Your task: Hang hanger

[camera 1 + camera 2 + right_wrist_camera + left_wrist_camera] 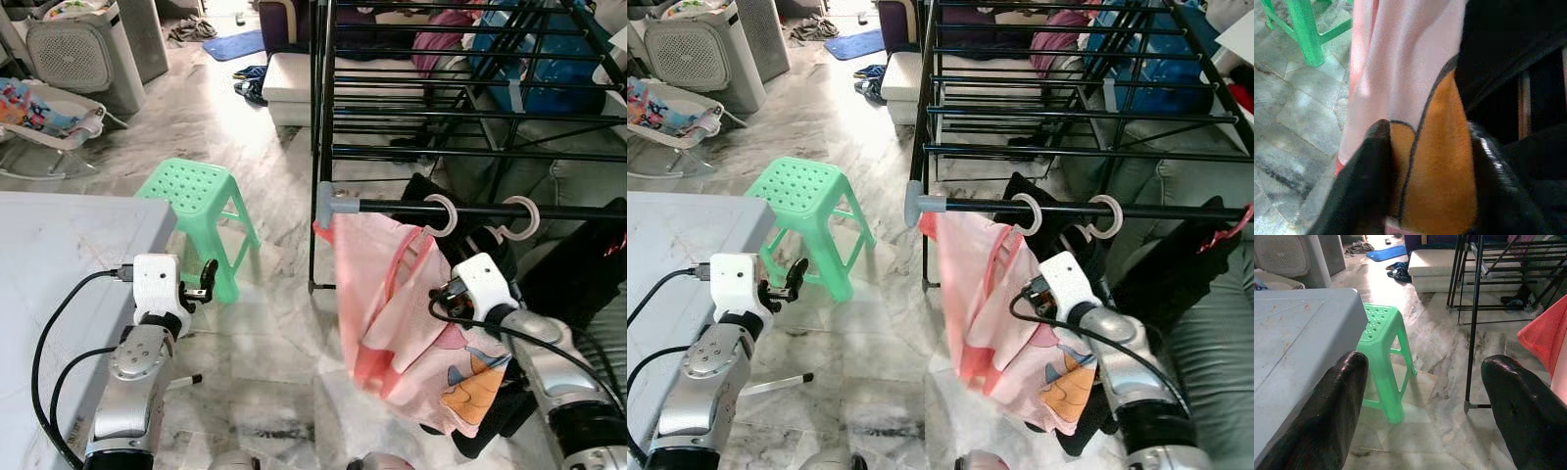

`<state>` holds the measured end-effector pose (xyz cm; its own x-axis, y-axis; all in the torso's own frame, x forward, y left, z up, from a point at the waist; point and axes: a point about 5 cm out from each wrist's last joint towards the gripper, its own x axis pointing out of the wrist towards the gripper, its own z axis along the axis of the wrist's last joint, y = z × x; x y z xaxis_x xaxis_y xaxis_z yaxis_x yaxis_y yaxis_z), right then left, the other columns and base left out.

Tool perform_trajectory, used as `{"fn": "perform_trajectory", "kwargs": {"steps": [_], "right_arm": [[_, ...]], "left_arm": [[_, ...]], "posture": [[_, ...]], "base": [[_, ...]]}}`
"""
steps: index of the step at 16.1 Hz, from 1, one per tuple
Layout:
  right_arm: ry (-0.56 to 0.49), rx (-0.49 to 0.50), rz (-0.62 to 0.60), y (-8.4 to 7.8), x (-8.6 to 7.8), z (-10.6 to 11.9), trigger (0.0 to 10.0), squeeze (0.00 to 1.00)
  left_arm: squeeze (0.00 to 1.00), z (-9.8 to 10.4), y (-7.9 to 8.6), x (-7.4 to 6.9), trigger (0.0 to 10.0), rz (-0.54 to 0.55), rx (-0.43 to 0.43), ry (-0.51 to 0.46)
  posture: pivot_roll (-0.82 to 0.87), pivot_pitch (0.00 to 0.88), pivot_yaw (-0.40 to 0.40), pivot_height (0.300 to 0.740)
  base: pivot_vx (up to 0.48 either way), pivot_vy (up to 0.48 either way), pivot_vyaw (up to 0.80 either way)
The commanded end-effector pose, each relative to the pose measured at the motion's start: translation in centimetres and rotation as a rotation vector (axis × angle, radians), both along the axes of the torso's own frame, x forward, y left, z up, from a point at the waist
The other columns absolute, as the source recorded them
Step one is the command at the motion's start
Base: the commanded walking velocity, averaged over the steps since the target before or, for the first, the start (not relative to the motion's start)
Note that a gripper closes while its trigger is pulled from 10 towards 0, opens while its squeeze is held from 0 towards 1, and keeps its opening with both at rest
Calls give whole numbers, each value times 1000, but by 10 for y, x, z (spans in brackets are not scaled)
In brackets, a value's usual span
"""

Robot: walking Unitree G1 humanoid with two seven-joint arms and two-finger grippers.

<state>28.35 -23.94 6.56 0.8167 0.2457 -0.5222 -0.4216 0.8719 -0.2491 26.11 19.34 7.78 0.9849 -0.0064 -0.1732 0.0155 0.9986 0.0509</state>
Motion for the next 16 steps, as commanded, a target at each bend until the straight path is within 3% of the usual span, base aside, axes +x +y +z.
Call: {"fn": "perform_trajectory", "kwargs": {"steps": [1,9,14,16], "right_arm": [[-6,2,20,-2,1,3,0,0],[13,18,34,-2,-9,-3,0,0],[-35,20,5,7,-10,-4,0,0],[-119,48,-48,12,-7,2,0,0]], "left_arm": [[0,-1,0,-1,10000,3,-2,9],[0,-2,-1,-3,10000,-2,5,17],[0,-1,-1,-3,10000,5,12,9],[0,-1,-1,-4,10000,4,17,10]], "posture": [[-1,28,-11,740],[-5,43,-2,740],[-7,44,-4,740],[-6,50,-3,740]], "base": [[0,0,0],[0,0,0],[0,0,0],[0,0,0]]}}
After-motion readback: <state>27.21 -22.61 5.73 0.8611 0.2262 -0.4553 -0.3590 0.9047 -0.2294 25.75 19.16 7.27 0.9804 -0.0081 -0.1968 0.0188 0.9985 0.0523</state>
